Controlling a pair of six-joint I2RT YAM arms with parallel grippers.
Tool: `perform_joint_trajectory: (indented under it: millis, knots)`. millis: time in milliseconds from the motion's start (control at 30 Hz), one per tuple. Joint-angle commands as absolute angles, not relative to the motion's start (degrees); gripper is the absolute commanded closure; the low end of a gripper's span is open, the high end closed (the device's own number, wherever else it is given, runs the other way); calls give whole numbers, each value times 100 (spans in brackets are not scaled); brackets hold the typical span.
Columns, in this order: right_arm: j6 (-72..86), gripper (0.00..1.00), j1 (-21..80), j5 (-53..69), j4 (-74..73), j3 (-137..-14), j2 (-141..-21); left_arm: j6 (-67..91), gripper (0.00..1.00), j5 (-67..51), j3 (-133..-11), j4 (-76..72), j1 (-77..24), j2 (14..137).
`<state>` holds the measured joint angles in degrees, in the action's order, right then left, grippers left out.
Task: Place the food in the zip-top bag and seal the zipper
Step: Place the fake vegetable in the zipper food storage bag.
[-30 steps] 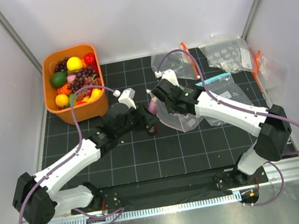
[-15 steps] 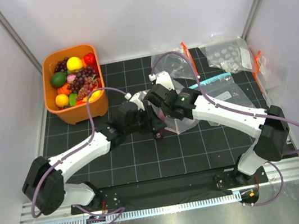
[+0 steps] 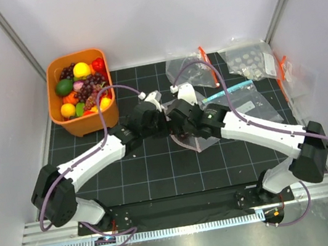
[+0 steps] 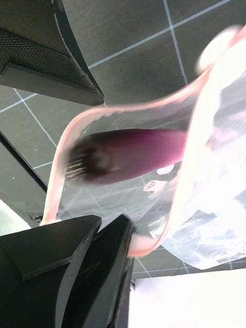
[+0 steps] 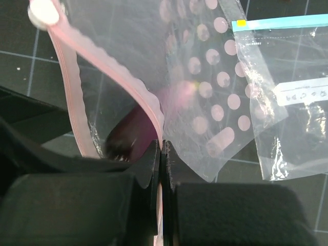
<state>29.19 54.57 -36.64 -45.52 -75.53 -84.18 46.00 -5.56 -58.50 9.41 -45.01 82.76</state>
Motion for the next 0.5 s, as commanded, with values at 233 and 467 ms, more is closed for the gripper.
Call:
perform_joint_trajectory:
  millis: [233, 467]
  knots:
    - [3340, 99, 5177, -3164, -4123, -7207, -7664, 4412, 7, -273, -5871, 1327, -4491, 7437]
    - [3243, 99, 4983, -3067, -4210, -7312, -7699, 3807, 2, 158, -5941, 2345, -3860, 6628]
